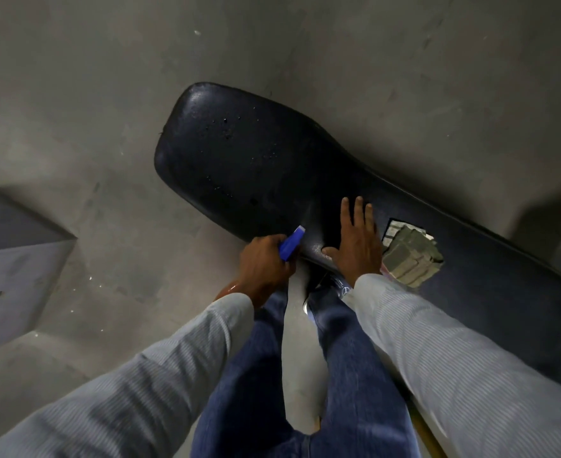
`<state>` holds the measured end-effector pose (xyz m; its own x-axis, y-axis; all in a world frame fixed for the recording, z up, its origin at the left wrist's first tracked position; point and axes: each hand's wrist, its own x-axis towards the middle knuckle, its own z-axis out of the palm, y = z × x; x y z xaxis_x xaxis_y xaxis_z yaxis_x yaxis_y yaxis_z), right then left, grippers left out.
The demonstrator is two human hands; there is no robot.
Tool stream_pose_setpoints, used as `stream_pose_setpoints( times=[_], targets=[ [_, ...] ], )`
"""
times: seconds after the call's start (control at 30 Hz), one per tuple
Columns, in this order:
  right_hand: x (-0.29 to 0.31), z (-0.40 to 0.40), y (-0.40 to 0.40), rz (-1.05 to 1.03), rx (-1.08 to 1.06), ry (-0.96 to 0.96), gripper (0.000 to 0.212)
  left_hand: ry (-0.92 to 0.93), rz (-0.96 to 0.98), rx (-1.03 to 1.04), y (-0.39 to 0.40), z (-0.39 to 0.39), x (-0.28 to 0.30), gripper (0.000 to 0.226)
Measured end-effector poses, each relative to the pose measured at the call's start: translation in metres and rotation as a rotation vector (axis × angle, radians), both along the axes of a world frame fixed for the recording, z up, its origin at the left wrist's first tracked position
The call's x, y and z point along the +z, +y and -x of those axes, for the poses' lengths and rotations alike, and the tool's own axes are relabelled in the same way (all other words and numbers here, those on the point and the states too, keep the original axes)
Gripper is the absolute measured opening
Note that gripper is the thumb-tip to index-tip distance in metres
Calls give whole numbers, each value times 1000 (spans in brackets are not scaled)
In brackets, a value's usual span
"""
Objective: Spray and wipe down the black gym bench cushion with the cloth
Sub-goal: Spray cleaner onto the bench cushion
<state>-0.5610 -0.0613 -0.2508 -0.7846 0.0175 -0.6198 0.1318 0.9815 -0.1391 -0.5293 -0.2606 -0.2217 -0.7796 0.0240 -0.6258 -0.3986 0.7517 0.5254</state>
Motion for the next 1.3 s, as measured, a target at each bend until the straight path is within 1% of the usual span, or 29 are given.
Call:
stream_pose_setpoints(
  times=[0.1, 0.23, 0.4, 0.47, 0.63, 0.7, 0.77, 0.8, 0.9, 1.0, 1.13, 1.23, 1.3],
  targets=[
    [-3, -10, 9, -53, -39, 41, 126, -30, 19, -62, 7, 4, -1, 15],
    [-13, -19, 14, 8, -113, 18, 124, -7, -13, -128, 17, 7, -8, 18],
    [-25, -24, 14, 23, -133, 51, 123, -2, 33, -168, 25, 11, -16, 18],
    [-28, -26, 14, 19, -130, 62, 122, 6, 11, -177, 28, 10, -18, 17],
    [-37, -31, 15, 3, -106, 106, 123, -15, 51, -245, 30, 9, -23, 24],
    [-43, -39, 19, -17, -55, 194, 114, -9, 65, -249, 27, 8, -25, 20],
    [-53, -51, 21, -52, -12, 277, 97, 14, 65, -253, 22, 8, -28, 18],
    [-58, -55, 21, -71, -5, 295, 91, 20, 58, -261, 19, 8, -31, 17],
    [-71, -62, 21, -100, 10, 311, 88, 13, 65, -316, 14, 10, -38, 20],
    [-72, -61, 20, -112, 15, 310, 86, 20, 45, -360, 10, 5, -41, 18],
    [-65, -62, 6, -95, -23, 316, 85, 20, 35, -333, 2, -4, -35, 17],
    [-68, -65, -6, -114, -34, 301, 87, 32, 40, -235, -8, -10, -32, 22],
    [-73, -67, -5, -122, -24, 298, 87, 52, 31, -171, -15, -12, -30, 20]
  ],
)
